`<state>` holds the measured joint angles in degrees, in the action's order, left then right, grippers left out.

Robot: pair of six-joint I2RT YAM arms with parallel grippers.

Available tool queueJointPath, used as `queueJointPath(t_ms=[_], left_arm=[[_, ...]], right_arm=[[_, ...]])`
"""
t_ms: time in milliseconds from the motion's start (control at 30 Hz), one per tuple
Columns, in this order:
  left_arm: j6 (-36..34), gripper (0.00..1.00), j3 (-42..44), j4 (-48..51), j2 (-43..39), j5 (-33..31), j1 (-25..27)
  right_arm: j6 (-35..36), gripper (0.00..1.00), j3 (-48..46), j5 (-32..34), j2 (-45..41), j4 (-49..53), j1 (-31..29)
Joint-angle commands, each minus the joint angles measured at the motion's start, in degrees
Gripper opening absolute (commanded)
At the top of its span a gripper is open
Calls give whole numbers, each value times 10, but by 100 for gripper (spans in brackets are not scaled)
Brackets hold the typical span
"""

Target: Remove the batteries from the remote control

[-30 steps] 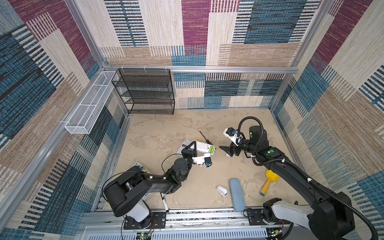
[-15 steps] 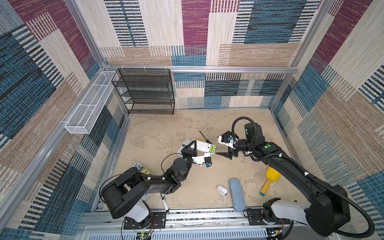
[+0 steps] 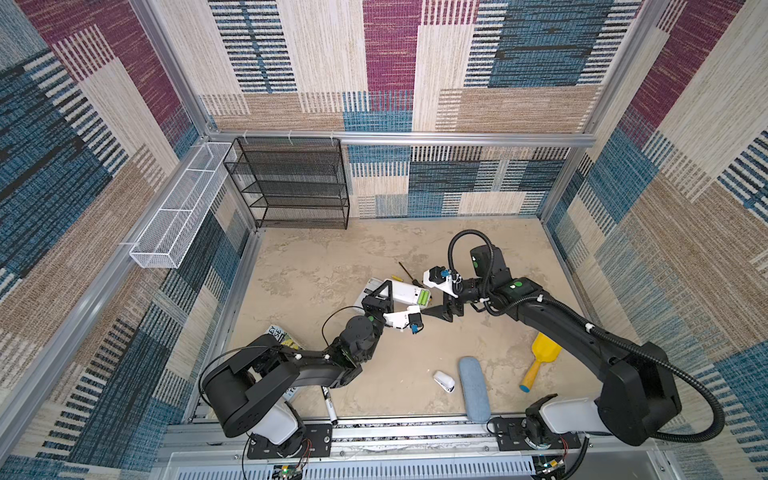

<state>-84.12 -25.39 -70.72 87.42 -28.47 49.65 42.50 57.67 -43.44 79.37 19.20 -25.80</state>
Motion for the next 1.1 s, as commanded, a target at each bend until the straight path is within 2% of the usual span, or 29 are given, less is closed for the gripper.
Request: queueJointPath(t_ms=[0, 233, 467, 633, 833, 967, 1067], left_arm=[[-3, 0, -4, -21, 2, 6, 1], [-11, 0, -4, -35, 8, 4, 1], [-15, 0, -5, -46, 12, 3, 1], [-14, 0, -7, -52, 16, 2, 1], [-13, 0, -7, -52, 14, -2, 1], [-8, 1, -7, -49, 13, -4, 1], [-4, 12, -7, -47, 14, -4, 1]], right_arm=[[-34, 85, 13, -14, 11, -23, -3], [-67, 83, 42, -8, 45, -8, -7], [-84, 77, 51, -4, 65, -4, -10], [-90, 65, 60, -14, 79, 5, -10], [-88, 46, 55, -26, 80, -2, -10], [-87, 39, 47, -13, 73, -15, -10], [-84, 37, 42, -10, 68, -21, -10]])
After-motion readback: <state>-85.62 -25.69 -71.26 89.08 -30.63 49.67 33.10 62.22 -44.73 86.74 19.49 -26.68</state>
